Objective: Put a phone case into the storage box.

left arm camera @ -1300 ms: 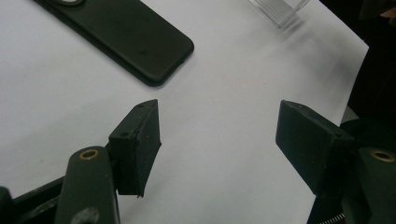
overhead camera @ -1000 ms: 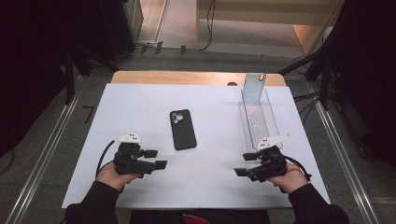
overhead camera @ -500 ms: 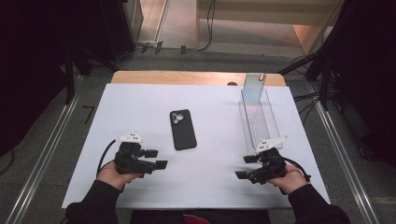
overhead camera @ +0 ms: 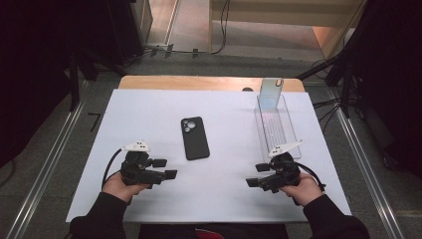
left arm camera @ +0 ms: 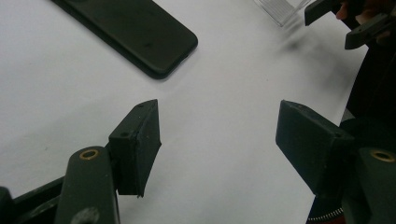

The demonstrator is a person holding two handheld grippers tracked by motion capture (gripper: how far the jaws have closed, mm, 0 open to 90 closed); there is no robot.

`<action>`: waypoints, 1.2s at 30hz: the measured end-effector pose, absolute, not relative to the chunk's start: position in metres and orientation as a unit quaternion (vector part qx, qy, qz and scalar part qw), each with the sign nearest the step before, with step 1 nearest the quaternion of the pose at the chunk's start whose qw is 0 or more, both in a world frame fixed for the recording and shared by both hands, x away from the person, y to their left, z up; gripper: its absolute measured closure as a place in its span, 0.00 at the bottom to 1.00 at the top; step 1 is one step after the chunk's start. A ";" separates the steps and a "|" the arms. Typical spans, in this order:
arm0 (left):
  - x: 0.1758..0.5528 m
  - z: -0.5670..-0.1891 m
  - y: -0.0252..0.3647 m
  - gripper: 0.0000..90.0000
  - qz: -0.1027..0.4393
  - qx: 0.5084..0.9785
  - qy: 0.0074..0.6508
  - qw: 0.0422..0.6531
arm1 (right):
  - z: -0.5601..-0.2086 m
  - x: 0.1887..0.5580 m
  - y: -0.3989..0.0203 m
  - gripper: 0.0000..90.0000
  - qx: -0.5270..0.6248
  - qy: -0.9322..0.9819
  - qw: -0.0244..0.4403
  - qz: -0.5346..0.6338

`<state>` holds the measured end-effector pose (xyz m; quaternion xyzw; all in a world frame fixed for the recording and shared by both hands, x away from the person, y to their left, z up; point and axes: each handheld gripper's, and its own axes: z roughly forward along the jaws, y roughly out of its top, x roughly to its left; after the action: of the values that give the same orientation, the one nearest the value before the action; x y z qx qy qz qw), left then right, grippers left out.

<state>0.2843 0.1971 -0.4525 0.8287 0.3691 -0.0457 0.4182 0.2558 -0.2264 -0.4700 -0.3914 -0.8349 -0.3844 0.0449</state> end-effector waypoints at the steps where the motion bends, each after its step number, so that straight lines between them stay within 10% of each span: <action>1: 0.284 -0.453 0.197 0.34 -0.044 0.828 0.370 0.419 | -0.468 0.257 -0.224 0.24 -0.390 -0.834 0.041 -0.389; 36: 0.278 -0.454 0.210 0.34 -0.030 0.824 0.381 0.418 | -0.434 0.330 -0.148 0.24 -0.381 -0.833 0.017 -0.400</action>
<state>0.2779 0.2095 -0.4536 0.8243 0.3806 -0.0302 0.4181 0.3297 -0.1480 -0.4342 -0.3807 -0.8334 -0.4002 0.0169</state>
